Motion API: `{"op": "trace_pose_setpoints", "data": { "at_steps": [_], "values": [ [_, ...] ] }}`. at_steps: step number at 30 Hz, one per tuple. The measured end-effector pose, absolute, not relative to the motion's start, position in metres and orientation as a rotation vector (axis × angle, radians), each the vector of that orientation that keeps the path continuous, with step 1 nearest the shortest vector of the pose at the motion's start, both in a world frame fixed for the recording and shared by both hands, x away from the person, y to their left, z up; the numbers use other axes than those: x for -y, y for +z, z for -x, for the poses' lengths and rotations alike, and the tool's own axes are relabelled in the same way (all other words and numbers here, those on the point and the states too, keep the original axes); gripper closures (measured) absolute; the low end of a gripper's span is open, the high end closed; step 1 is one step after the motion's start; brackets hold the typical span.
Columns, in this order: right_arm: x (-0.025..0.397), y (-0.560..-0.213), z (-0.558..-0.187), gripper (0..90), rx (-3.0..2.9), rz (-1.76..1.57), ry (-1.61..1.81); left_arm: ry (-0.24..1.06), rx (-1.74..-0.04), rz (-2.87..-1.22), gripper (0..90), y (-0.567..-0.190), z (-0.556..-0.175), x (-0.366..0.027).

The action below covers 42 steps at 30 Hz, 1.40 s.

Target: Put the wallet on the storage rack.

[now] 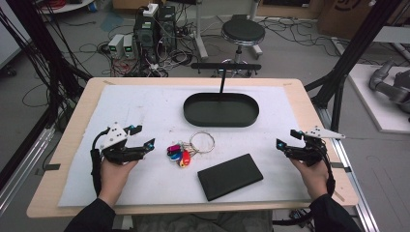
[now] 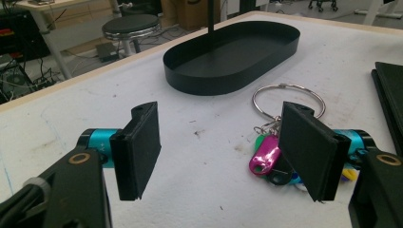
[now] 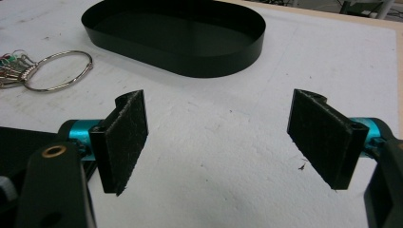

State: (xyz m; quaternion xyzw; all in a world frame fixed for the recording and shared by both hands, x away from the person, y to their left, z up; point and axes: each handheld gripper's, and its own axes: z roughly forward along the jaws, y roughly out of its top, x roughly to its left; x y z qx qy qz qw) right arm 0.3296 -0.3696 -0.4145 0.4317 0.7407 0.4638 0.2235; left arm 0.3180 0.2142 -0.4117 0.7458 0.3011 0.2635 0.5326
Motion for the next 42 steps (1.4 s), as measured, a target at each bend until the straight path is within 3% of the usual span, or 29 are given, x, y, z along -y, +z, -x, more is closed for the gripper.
{"op": "trace_pose_setpoints", "data": {
  "at_steps": [25,42],
  "values": [
    [0.361,-0.419,-0.312,25.8,-2.311,-0.809,1.437,0.626,-0.724,-1.780,30.5,-0.415,-0.325,-0.208],
    [0.330,-0.438,-0.293,45.8,-2.626,-0.331,1.305,0.624,-0.718,-1.774,30.5,-0.415,-0.327,-0.203]
  ]
}}
